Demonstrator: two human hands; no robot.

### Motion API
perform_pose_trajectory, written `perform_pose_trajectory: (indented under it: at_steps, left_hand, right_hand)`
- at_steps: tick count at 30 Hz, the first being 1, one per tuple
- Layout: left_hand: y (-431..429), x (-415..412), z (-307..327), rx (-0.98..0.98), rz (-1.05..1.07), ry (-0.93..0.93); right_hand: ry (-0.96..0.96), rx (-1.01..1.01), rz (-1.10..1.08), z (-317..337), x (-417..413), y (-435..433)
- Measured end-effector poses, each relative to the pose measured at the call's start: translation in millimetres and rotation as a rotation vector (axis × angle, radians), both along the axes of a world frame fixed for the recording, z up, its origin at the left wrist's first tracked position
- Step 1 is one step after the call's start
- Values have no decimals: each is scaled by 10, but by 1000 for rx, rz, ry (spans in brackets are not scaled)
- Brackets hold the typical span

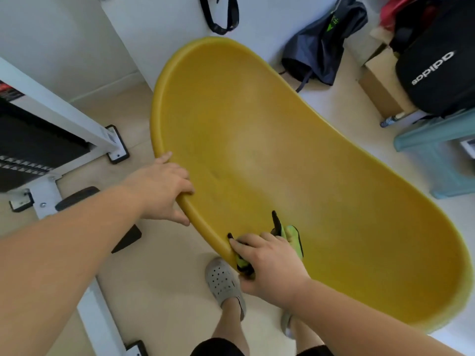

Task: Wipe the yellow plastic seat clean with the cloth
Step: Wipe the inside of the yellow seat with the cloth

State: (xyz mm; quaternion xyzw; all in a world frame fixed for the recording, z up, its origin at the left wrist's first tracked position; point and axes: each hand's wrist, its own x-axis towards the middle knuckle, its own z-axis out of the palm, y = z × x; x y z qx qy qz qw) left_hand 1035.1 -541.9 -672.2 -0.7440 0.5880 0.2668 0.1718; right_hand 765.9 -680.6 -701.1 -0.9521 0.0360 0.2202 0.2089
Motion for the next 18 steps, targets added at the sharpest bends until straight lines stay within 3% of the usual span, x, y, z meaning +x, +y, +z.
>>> perform_pose_trajectory:
  at_steps: [4, 6, 13, 18]
  left_hand:
    - [265, -266, -349, -388, 21, 3]
    - [319, -381, -415, -484, 19, -7]
    - [327, -799, -455, -509, 123, -80]
    - [91, -953, -439, -480, 310, -185]
  right_hand:
    - [44, -19, 151, 21, -69, -153]
    - [89, -33, 229, 111, -45, -196]
    - [115, -153, 324, 330, -76, -569]
    - [5, -319, 449, 310, 142, -1110]
